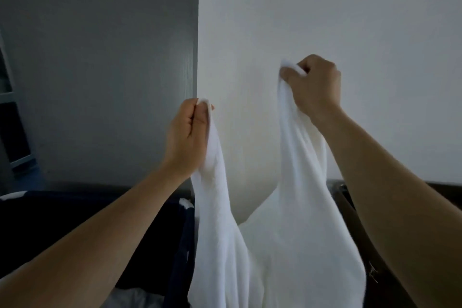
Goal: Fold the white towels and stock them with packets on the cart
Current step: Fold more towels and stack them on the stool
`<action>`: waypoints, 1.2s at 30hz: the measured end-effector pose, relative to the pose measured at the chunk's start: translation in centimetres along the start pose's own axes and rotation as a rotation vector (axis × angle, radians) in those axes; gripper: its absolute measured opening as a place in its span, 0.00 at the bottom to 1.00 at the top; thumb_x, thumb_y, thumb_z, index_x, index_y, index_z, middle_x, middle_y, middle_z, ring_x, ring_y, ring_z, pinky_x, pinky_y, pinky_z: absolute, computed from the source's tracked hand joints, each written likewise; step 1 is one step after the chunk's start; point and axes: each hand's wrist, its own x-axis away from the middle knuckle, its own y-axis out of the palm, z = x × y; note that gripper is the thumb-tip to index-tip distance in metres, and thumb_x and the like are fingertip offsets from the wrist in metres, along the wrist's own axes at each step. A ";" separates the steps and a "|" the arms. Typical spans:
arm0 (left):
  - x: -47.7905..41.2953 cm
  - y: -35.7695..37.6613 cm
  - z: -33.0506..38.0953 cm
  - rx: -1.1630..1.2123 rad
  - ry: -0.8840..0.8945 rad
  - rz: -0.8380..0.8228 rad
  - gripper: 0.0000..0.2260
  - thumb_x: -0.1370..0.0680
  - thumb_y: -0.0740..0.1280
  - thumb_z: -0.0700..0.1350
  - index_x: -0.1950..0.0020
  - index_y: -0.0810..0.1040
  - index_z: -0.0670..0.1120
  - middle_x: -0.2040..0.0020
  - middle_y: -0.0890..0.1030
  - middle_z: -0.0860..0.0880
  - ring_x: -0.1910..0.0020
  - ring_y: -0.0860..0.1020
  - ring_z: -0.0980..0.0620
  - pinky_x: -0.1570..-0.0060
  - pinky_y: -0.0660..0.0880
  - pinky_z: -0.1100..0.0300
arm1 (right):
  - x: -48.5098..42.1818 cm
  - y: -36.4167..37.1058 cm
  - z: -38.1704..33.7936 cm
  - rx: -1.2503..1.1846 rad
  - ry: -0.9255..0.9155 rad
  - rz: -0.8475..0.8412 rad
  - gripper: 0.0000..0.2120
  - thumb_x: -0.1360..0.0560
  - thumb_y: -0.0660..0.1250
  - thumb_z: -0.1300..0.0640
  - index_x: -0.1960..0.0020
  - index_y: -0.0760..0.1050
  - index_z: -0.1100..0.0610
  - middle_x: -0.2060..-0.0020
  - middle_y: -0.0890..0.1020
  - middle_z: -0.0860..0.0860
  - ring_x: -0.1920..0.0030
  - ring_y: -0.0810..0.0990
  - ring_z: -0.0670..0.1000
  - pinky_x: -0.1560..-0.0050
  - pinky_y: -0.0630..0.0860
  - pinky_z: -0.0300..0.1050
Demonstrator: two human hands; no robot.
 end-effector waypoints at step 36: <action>9.7 0.2 -8.0 -0.155 -0.166 -0.483 0.15 0.15 0.55 0.45 0.58 0.69 0.41 0.69 0.68 0.53 0.70 0.67 0.57 0.70 0.62 0.68 | 38.0 12.2 19.5 0.730 -0.037 -1.580 0.18 0.26 0.66 0.49 0.42 0.80 0.59 0.44 0.82 0.57 0.42 0.81 0.59 0.45 0.75 0.48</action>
